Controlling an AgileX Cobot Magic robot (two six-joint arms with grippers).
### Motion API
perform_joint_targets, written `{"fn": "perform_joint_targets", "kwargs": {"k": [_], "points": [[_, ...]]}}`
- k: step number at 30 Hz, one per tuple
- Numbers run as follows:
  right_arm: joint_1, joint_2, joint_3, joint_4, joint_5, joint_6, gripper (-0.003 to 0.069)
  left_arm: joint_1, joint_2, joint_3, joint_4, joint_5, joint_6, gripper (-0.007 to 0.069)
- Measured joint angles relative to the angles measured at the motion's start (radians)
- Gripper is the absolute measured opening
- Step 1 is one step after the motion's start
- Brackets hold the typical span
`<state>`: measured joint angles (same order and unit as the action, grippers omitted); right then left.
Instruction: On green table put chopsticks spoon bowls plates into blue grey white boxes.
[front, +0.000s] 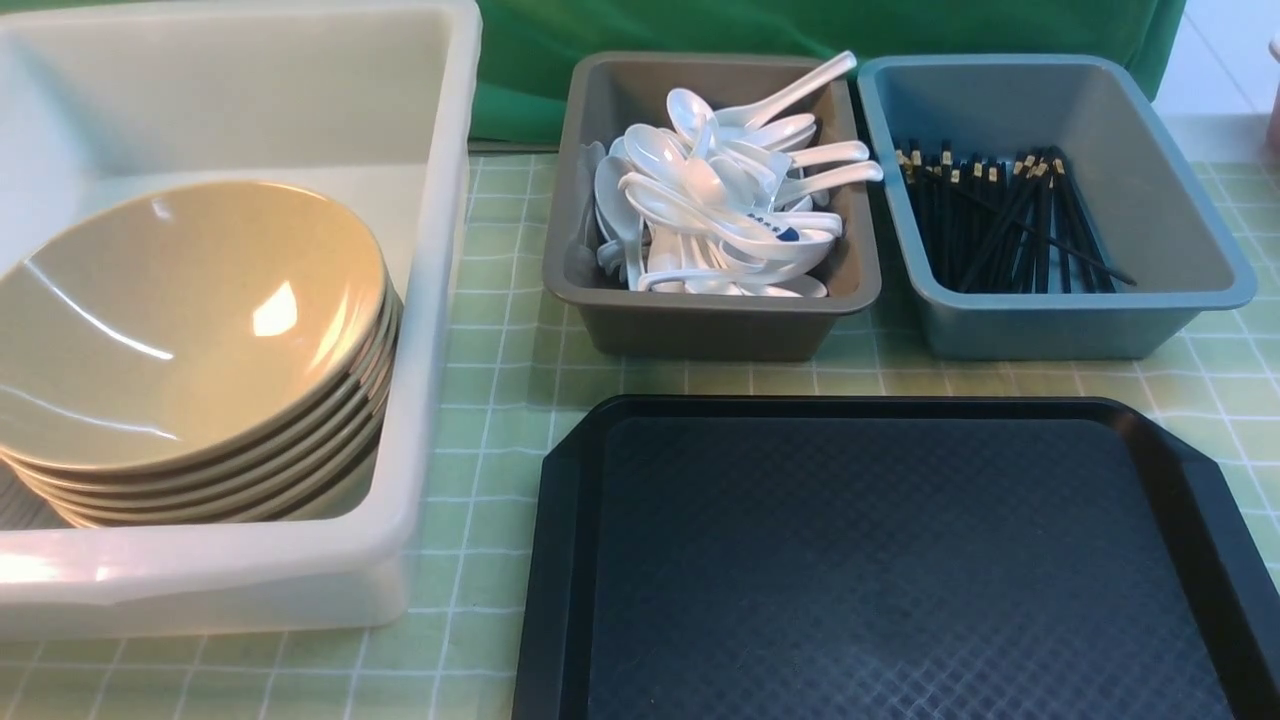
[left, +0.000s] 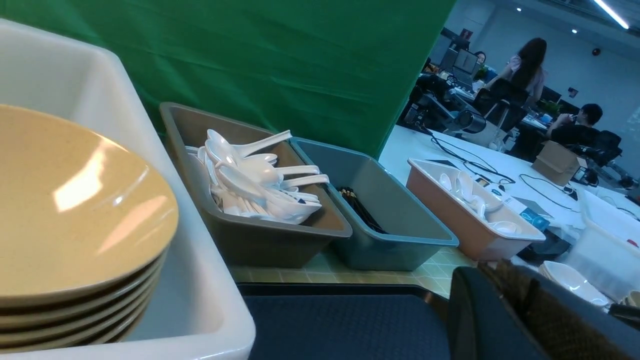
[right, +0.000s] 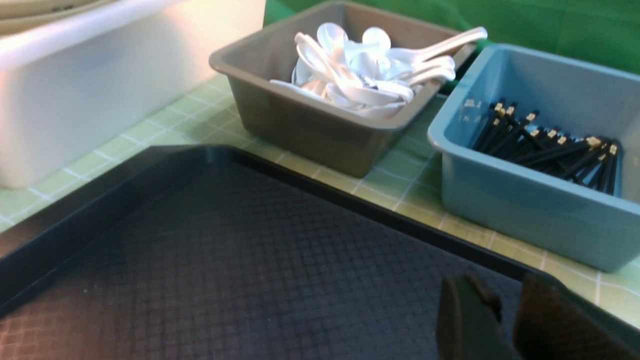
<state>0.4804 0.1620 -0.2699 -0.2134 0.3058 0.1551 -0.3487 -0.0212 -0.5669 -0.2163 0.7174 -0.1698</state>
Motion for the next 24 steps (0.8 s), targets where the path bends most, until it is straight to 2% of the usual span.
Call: {"fn": "perform_joint_targets", "kwargs": {"k": [4, 6, 12, 15, 17, 21, 24], "points": [[0.0, 0.0, 0.0, 0.0, 0.001, 0.0, 0.0169, 0.004, 0.0, 0.051, 0.162, -0.024, 0.094, -0.0002], [0.0, 0.0, 0.0, 0.0, 0.002, 0.0, 0.0172, 0.027, 0.0, 0.096, 0.262, -0.062, 0.099, -0.0002], [-0.001, 0.0, 0.0, 0.0, 0.005, 0.0, 0.0173, 0.176, 0.0, 0.287, 0.47, -0.15, -0.045, -0.0002], [-0.001, 0.0, 0.0, 0.0, 0.006, 0.0, 0.0173, 0.23, 0.0, 0.361, 0.475, -0.222, -0.034, -0.0002], [-0.001, 0.0, 0.0, 0.0, 0.007, 0.0, 0.0173, 0.293, 0.0, 0.462, 0.435, -0.321, 0.031, -0.0002], [-0.001, 0.0, 0.0, 0.0, 0.007, 0.0, 0.0173, 0.345, 0.001, 0.568, 0.339, -0.373, 0.106, -0.0002], [-0.001, 0.0, 0.0, 0.0, 0.007, 0.0, 0.0174, 0.363, 0.002, 0.586, 0.292, -0.367, 0.117, -0.0002]]}}
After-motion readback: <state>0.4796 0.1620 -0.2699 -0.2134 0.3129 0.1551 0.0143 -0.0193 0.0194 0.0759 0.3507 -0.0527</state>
